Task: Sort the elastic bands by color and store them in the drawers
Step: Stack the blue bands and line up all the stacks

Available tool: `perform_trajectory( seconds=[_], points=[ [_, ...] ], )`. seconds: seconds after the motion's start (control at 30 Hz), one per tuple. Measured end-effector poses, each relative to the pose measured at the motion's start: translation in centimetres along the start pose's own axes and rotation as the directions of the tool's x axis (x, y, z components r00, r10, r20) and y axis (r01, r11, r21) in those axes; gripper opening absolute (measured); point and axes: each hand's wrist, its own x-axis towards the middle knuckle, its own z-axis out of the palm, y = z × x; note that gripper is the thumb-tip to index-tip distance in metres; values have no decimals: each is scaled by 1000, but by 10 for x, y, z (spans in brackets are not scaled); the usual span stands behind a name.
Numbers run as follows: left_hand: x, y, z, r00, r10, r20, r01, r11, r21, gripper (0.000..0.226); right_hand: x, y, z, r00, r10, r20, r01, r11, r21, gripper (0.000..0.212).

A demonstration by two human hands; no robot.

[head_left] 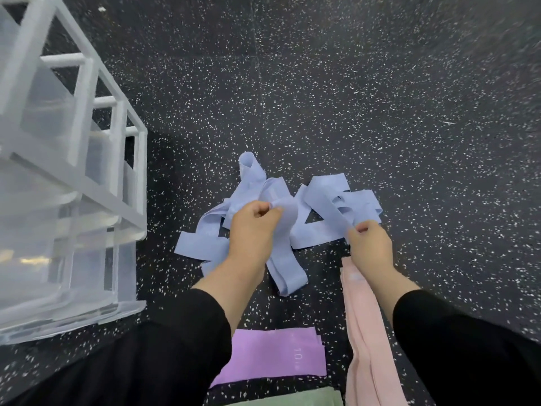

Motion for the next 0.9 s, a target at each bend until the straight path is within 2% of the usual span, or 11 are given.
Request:
perform_trajectory(
  seconds=[0.07,0.2,0.3,0.43,0.57,0.67,0.73,0.8,0.9],
  points=[
    [-1,4,-4,1000,-21,-17,20,999,-26,24,-7,-17,-5,999,-31,4,31,991,129,9],
    [-6,20,-11,998,-6,-61,0,996,-93,19,-16,-62,-18,997,-62,-45,75,926,369,20],
    [-12,38,-17,991,60,-123,-80,983,-164,21,-31,-102,-37,984,-153,-88,177,877,447,21],
    [-28,67,-26,957,217,-192,-245,961,-132,23,-61,-143,-64,953,-271,-136,300,783,545,30],
    [-45,94,-31,898,399,-188,-409,912,-16,12,-90,-176,-79,944,-318,-90,298,702,646,40],
    [-58,102,-31,826,533,-186,-524,846,99,20,-111,-190,-83,935,-355,7,241,648,722,35],
    [-63,99,-31,797,580,-167,-563,814,141,16,-124,-196,-84,922,-381,73,202,633,747,30],
    [-64,93,-31,783,608,-130,-586,791,175,11,-135,-200,-84,902,-416,114,180,604,777,40],
    [-63,85,-34,759,647,-72,-625,755,200,17,-142,-201,-78,886,-433,167,156,616,772,45]
  ],
)
